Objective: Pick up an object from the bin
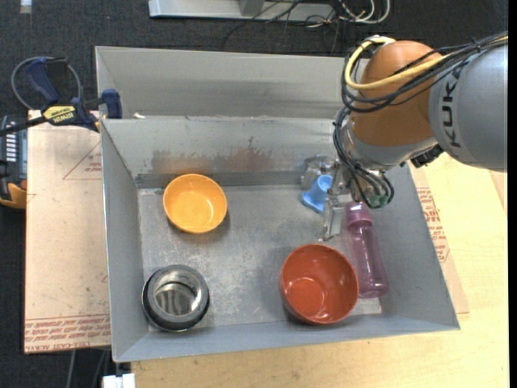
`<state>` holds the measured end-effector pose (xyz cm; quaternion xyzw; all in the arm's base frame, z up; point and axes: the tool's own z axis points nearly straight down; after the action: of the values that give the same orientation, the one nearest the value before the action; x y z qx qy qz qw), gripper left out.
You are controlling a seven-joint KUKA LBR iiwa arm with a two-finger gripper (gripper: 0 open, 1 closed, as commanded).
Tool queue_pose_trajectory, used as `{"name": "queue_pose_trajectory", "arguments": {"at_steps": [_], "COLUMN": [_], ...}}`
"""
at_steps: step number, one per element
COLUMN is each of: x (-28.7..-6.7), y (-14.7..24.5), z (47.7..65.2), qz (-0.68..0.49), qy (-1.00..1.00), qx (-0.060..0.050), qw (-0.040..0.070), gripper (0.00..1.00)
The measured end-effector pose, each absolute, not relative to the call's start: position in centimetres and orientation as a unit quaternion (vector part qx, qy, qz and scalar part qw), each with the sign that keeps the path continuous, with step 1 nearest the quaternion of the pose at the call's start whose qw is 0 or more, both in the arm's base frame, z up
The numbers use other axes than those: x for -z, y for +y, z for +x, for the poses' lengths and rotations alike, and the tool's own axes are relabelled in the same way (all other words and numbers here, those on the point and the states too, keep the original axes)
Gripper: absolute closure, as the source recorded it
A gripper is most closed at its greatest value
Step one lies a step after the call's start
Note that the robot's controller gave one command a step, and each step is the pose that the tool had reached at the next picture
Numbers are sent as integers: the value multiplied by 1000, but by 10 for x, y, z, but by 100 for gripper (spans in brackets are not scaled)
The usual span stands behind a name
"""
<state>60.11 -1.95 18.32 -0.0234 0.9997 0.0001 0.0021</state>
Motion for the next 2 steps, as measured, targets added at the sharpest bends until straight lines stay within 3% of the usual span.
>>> {"name": "queue_pose_trajectory", "arguments": {"at_steps": [1, 2], "x": [-177, -170], "y": [13, 4], "z": [573, 579], "qz": [-29, -27], "qy": [1000, 1000], "qx": [-1, -2], "qw": [2, 3], "gripper": [0, 0]}}
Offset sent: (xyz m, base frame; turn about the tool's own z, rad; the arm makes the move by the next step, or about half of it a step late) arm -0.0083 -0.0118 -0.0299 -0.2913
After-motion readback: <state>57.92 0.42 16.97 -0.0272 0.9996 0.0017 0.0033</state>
